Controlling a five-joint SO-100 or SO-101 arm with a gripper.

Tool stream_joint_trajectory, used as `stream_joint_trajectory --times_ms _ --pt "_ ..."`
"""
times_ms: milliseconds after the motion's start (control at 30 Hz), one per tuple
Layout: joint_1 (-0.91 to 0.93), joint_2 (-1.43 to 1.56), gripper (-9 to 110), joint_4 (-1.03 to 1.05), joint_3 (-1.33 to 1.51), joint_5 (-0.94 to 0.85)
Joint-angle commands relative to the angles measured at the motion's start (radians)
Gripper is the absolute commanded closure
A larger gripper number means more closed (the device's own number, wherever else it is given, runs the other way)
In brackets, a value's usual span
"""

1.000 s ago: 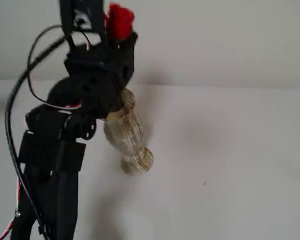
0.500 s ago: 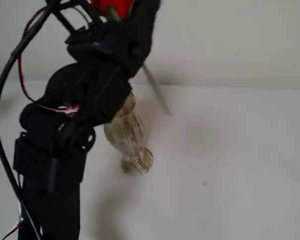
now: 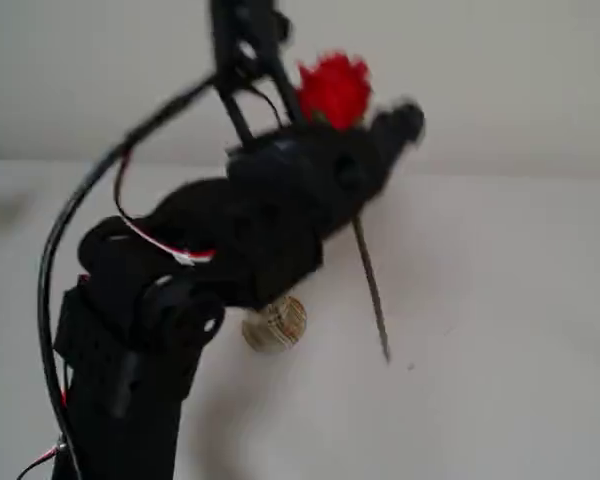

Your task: Pick up rose from vase and place it onto the table

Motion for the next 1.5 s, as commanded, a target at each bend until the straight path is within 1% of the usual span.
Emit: stream_joint_trajectory --times_ms 0,133,200,300,367,400,533,667,800,1033,1133,1267,1467 --pt "0.037 0.025 101 0.141 -0.008 -0.02" --pt "0.048 0.086 101 0.098 0.225 -0.028" --pt "0.046 0.149 101 0.015 0.41 -0.029" --pt "0.04 0.253 101 -0.179 0.738 -0.049" --pt "0.032 0.307 101 -0.345 0.946 -0.077" --pt "0.02 0.328 101 -0.442 1.039 -0.063" --pt "-0.012 0.308 101 -0.442 1.123 -0.023" --pt "-0.044 0.291 101 -0.457 1.144 0.028" --pt "-0.067 0.336 101 -0.545 1.23 0.064" --pt "-0.098 0.411 101 -0.785 1.474 0.084" --pt "-0.109 0.399 101 -0.95 1.583 0.114" --pt "-0.115 0.319 101 -1.094 1.646 0.158" --pt "-0.078 0.072 101 -1.359 1.632 0.184"
